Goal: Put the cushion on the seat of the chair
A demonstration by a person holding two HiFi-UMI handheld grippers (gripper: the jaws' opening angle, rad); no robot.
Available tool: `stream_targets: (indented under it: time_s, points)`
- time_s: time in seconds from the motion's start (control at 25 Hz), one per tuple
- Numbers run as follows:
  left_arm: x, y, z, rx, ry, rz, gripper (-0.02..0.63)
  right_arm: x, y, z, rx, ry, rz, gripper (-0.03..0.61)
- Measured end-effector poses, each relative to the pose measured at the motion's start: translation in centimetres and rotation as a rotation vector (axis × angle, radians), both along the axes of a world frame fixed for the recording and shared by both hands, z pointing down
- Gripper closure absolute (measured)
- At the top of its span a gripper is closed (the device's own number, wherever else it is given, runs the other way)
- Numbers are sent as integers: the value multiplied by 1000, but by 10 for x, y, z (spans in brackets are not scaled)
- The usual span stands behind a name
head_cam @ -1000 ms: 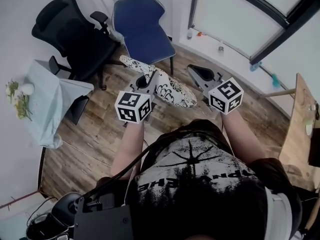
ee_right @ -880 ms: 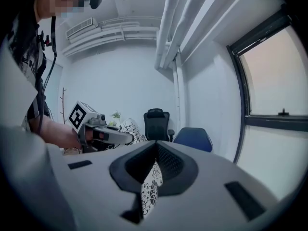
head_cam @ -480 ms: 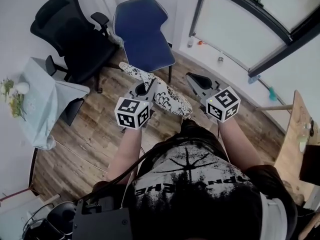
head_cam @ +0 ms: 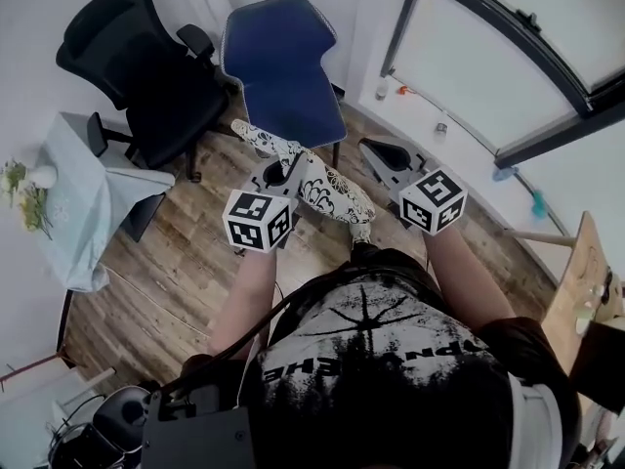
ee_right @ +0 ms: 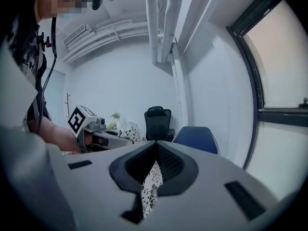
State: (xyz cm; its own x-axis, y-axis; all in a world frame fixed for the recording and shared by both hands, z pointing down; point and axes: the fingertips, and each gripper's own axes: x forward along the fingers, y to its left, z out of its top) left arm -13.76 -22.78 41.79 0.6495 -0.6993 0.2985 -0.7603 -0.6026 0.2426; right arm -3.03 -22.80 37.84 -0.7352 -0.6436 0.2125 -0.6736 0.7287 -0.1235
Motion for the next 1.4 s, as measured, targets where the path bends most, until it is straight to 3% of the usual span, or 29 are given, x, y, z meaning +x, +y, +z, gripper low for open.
stream_targets:
  time_s: [0.56,1.08,1.4]
  points:
    - [42,-114,7,-40,-67,-127,592,46,-121,18,-56,-66,-131,560]
    - [64,-167,19,-93,-49,-169,592,73,-182,38,-97,-124,-158,560]
    - [63,-195,32,-104,-69,-135,592,69,-206,44,-110,-107,-137,560]
